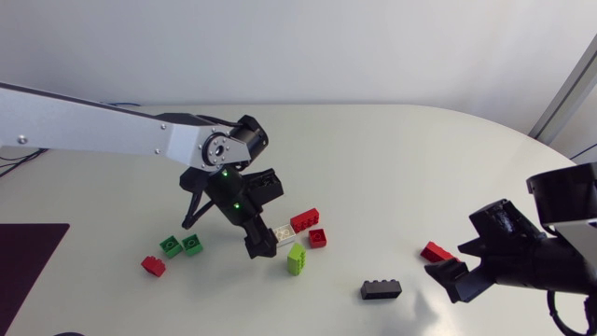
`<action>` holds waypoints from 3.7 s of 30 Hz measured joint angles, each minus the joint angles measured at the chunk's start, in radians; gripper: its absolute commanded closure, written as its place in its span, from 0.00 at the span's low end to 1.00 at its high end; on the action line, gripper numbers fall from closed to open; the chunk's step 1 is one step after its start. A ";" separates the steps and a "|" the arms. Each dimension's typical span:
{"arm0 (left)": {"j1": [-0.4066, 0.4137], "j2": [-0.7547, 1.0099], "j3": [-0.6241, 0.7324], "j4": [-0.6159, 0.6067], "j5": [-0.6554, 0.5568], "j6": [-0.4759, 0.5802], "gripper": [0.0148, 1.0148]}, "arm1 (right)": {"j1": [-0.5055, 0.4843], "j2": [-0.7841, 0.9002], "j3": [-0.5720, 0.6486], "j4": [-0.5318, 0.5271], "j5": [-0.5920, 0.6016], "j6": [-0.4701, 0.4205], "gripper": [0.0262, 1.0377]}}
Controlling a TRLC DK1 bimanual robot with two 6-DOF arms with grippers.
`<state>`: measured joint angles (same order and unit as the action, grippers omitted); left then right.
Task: Sort duplo bricks by size, large to the right and small to the left
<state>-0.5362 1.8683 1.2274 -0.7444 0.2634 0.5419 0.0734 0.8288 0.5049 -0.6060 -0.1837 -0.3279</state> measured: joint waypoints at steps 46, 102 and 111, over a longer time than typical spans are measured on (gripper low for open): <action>-0.041 0.089 0.212 -0.020 -0.039 -0.042 0.80 | 0.000 0.028 0.031 0.006 0.000 0.003 0.03; -0.038 -0.016 0.272 -0.138 -0.065 -0.136 0.03 | 0.373 0.218 0.155 0.016 0.007 0.194 0.03; 0.095 -0.095 0.190 -0.130 -0.065 -0.136 0.03 | 0.486 0.386 0.169 0.102 0.008 0.213 0.03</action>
<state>-0.4408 1.7733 1.4174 -0.8742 0.1982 0.4061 0.5594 1.2152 0.6743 -0.5037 -0.1761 -0.1146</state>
